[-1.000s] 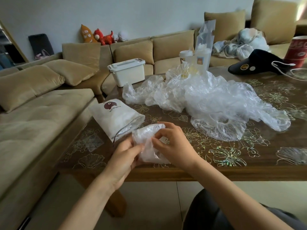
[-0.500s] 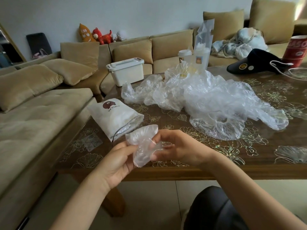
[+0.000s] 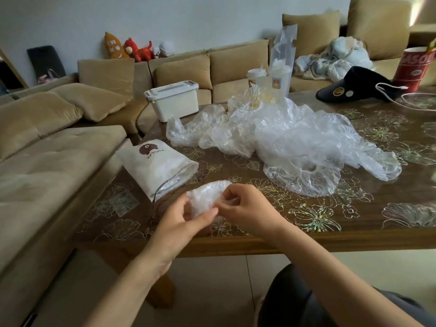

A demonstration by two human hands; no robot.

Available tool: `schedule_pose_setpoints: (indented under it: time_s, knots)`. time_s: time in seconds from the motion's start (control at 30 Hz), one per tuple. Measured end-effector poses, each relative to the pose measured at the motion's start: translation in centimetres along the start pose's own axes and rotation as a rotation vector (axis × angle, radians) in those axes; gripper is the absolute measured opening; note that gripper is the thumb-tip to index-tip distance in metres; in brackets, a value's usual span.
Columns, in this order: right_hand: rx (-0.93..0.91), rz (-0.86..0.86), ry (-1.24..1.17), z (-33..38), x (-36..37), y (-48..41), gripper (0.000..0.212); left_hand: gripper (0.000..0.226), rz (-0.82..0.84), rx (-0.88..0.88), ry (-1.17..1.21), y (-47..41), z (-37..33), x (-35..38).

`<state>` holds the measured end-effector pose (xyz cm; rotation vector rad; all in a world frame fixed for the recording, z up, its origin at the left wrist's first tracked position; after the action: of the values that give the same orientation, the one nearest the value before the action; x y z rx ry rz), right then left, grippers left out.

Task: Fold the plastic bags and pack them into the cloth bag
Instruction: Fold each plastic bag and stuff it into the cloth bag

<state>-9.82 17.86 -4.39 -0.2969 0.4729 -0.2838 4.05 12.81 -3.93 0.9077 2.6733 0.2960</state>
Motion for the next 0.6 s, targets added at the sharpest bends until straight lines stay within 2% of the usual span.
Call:
schedule_pose_setpoints:
  time_s: [0.03,0.07,0.1,0.17,0.27,0.33,0.6]
  knots:
    - [0.01,-0.021,-0.022,0.0,0.0,-0.1,0.02,0.035,-0.035,0.012,0.033,-0.1,0.0,-0.2]
    - [0.043,-0.046,-0.079,0.0,0.0,-0.1,0.027,0.019,-0.06,0.012,0.08,-0.2,0.0,-0.2]
    - [0.09,-0.064,-0.177,-0.1,-0.1,-0.1,0.039,0.017,-0.062,0.004,0.128,-0.3,0.1,-0.4]
    - [0.197,-0.038,-0.438,-0.1,-0.2,-0.2,0.042,0.022,-0.006,-0.019,0.224,-0.1,-0.2,-0.5]
    - [0.286,0.098,-0.691,-0.1,0.2,-0.5,0.024,0.022,0.018,-0.042,0.321,0.1,-0.3,-1.0]
    - [0.287,0.13,-0.776,-0.2,0.7,-1.0,0.02,0.024,-0.024,-0.054,0.381,-0.1,-0.3,-1.3]
    - [0.359,0.108,-1.019,0.1,3.9,-3.4,0.037,0.033,-0.326,0.059,0.474,0.4,0.1,-3.2]
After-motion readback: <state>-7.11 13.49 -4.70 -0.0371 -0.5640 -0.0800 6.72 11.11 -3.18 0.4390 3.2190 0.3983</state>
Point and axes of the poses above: each hand's wrist, its own y-axis away from the middle knuckle, its own x-axis out of the palm, z = x × y, the point moved 3 cm from there along -y, towards the middle knuckle, and after that the axes turned 13 degrees about -x, right-handed, at the moved point
